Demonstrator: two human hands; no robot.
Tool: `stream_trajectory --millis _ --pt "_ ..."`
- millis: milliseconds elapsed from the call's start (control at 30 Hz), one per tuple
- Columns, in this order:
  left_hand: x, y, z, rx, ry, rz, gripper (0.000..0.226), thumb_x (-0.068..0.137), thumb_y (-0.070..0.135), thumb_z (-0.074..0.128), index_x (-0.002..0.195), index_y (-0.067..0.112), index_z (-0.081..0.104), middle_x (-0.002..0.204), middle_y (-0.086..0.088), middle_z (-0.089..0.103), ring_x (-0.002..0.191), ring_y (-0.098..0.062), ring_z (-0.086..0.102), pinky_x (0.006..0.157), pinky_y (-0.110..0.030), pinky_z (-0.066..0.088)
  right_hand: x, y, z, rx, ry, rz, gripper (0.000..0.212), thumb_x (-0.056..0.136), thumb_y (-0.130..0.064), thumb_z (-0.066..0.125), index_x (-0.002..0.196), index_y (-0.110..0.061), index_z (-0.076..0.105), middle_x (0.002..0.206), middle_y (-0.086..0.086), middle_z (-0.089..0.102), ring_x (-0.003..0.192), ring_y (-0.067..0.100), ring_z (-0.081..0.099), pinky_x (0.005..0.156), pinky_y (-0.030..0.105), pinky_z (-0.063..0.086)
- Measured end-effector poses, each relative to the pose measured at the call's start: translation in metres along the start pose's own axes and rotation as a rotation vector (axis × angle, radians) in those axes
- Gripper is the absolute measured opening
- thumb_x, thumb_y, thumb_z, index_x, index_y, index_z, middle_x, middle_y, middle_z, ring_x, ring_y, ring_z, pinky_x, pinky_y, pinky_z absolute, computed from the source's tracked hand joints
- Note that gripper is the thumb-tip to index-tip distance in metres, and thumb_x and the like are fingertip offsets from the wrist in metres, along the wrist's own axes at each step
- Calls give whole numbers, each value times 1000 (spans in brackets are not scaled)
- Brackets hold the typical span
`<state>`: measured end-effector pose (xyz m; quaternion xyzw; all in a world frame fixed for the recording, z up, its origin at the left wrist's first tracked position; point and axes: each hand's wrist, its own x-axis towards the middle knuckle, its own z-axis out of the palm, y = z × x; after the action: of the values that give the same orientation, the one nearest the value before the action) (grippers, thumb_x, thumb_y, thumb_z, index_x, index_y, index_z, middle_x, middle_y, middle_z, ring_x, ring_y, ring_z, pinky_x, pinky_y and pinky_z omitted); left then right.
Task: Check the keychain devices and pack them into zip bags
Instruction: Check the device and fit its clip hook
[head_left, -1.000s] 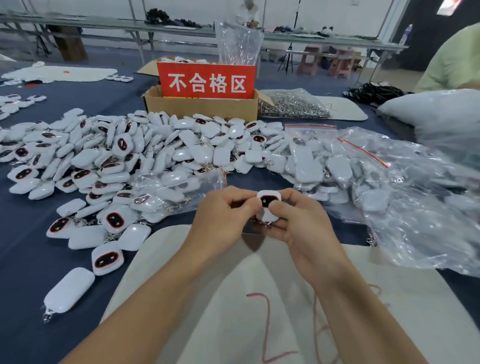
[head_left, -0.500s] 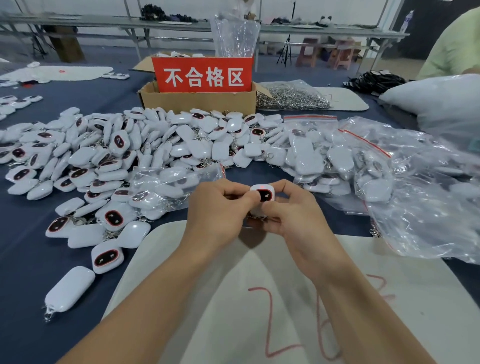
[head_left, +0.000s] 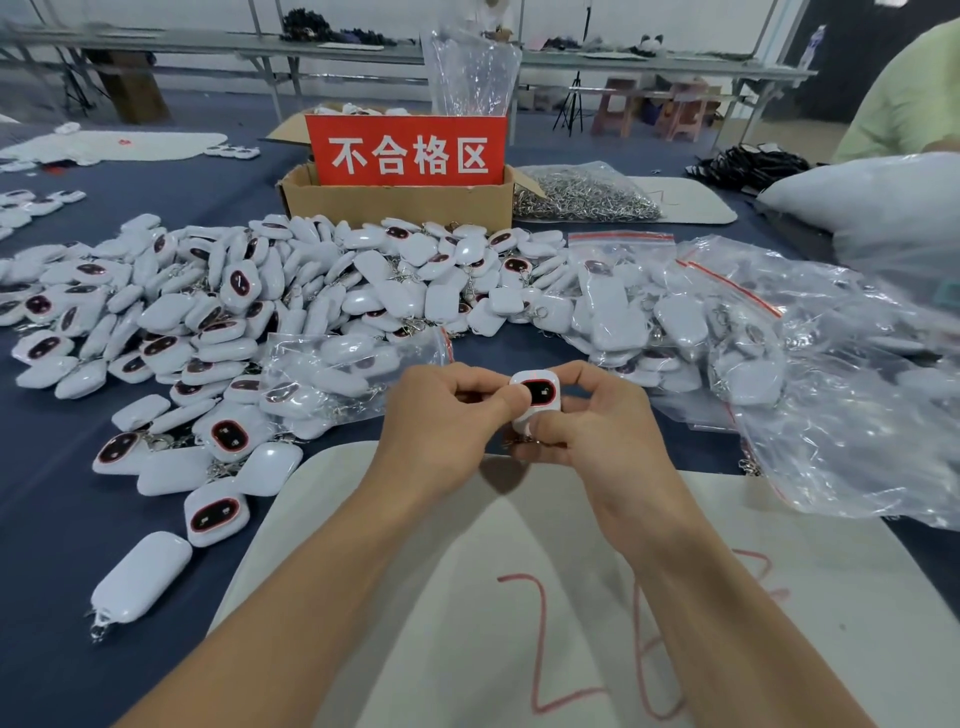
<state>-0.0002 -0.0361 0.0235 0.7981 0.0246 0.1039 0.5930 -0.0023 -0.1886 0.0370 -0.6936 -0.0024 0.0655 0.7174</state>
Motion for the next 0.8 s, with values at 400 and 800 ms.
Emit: stream_trajectory --millis 400,800 --pt "-3 3 2 -117 68 13 9 82 30 86 86 37 81 75 9 78 67 -6 74 62 -22 57 -4 11 10 -432 151 -295 27 85 -22 68 102 -38 56 95 -27 73 81 2 69 66 10 47" --pt "-3 6 -5 -73 20 82 17 90 26 75 89 42 82 72 12 76 57 3 59 57 -6 43 1 2 7 20 -2 -47 36 99 -9 48 84 -16 80 84 7 78 60 16 65 58 26 55"
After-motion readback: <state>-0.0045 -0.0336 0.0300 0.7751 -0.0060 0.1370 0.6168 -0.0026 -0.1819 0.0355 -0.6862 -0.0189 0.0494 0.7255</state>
